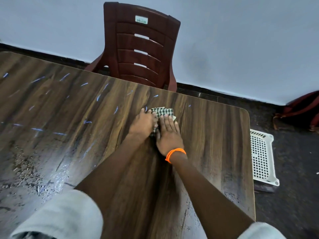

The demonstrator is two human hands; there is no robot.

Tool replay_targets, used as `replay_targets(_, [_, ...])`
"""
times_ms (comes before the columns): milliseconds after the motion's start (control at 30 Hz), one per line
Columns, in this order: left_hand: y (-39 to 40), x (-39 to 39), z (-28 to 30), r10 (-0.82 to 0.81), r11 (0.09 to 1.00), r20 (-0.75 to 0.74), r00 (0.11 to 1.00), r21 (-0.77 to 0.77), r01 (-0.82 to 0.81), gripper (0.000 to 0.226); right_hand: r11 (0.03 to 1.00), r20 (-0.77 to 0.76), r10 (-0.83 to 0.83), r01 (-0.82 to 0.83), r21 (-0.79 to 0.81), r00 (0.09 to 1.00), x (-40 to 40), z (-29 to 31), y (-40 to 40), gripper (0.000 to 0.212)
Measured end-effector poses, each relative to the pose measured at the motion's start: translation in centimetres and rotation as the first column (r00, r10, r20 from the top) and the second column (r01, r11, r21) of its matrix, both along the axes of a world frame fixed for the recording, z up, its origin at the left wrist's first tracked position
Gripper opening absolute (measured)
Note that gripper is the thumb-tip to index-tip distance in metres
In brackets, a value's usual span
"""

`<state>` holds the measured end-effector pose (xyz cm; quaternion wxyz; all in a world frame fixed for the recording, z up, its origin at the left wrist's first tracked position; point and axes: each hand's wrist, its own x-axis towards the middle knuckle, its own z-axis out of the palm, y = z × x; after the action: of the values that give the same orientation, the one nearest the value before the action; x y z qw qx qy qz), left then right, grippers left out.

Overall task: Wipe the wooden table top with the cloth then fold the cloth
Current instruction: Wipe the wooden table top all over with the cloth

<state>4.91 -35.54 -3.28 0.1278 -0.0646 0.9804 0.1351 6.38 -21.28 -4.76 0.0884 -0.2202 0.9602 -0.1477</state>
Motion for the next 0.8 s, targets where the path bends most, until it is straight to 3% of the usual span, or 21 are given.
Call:
replay_targets(167, [-1.1,3.3,-0.7,-0.175,0.958,0.123,0.977,-0.207,0.198,0.045,0.999,-0.045,0.023,-0.025,-0.031,0.999,4.7,-0.4,-0.1,0.059])
replay_targets(333, [4.6,3.1,-0.7,-0.324,0.934,0.061,0.944,-0.137,0.329,0.045,0.996,-0.096,-0.094,0.094,-0.003,0.991,6.3,-0.6,5.5,0.059])
replay_targets(500, [12.5,-0.1,0.8,-0.311,0.949,-0.103,0.945,0.021,0.315,0.047,0.969,-0.134,-0.229,0.239,0.064,0.964,3.8,-0.1,12.2,0.061])
replay_targets(733, [14.8,-6.9,1.0,-0.346,0.936,-0.18,0.921,-0.126,0.327,0.042,0.952,-0.069,-0.283,0.289,0.1,0.957,-4.8,-0.7,13.1,0.059])
replay_targets(800, [13.8,-8.1,1.2,-0.284,0.958,-0.187,0.94,-0.089,0.271,0.042,0.955,-0.042,-0.283,0.285,0.077,0.958,-6.7,-0.7,11.9,0.06])
